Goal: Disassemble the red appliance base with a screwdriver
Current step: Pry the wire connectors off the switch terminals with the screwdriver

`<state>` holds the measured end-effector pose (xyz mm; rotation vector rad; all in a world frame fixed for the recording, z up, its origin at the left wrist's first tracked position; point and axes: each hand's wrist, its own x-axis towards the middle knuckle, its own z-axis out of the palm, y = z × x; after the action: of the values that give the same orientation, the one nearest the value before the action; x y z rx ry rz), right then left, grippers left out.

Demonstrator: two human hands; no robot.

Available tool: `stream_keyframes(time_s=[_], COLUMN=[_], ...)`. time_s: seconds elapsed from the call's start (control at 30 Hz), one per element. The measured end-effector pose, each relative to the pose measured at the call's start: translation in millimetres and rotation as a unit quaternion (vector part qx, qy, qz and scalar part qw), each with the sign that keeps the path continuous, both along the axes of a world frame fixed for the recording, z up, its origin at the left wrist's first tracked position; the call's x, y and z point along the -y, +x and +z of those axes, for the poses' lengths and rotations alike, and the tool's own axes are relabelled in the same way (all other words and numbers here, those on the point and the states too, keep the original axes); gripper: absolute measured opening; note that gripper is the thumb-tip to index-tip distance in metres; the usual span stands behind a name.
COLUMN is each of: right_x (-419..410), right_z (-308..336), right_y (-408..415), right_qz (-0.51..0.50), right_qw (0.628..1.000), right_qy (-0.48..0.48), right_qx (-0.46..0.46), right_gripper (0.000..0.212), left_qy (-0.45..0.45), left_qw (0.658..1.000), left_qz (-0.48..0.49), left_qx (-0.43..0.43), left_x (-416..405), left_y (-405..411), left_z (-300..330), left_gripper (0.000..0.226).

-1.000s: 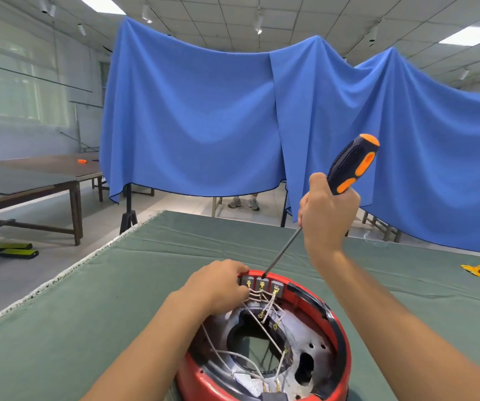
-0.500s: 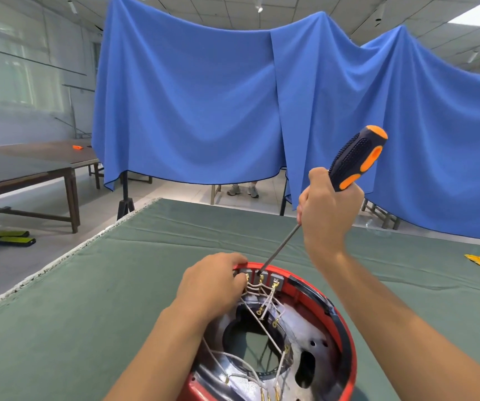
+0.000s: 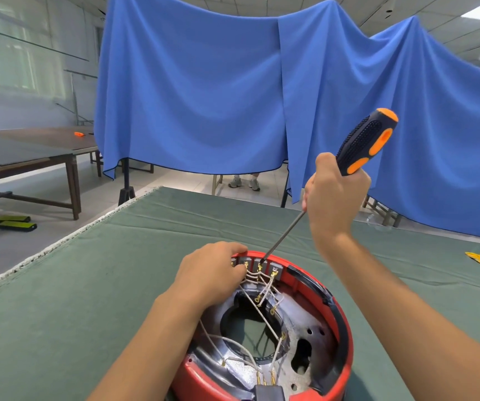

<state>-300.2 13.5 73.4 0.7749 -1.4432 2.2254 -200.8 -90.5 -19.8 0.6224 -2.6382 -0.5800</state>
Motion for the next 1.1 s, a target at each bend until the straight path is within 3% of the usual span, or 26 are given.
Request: stream_keyframes(time_s=[0.37,0.83,0.93,1.1], right_x=[31,23,11,2], right_z=[17,7,7,5], right_y=[-40,-70,-56,-11], right_qz=[-0.032,-0.056,-0.018,0.049], right_qw=[0.989,0.957,0.977,0.998], right_qy=[0.09,0.103,0.049,0.031], right_qx=[0.115,0.264,0.208,0.013], right_gripper=[0.037,0.021,0.027,0.029], left_qy=[-0.009,-0.005,-0.007,-0.007], left_qw=[1.0,1.0,1.0,1.0], left_qz=[-0.01,-0.014,-0.014,-0.016], left_qx=[0.005,0.002,0.0,0.005], left_x=[0,1,1,0], left_y=[2,2,2,3], left_z=[0,-1,0,2], left_gripper=[0.042,0.042,0.042,0.043])
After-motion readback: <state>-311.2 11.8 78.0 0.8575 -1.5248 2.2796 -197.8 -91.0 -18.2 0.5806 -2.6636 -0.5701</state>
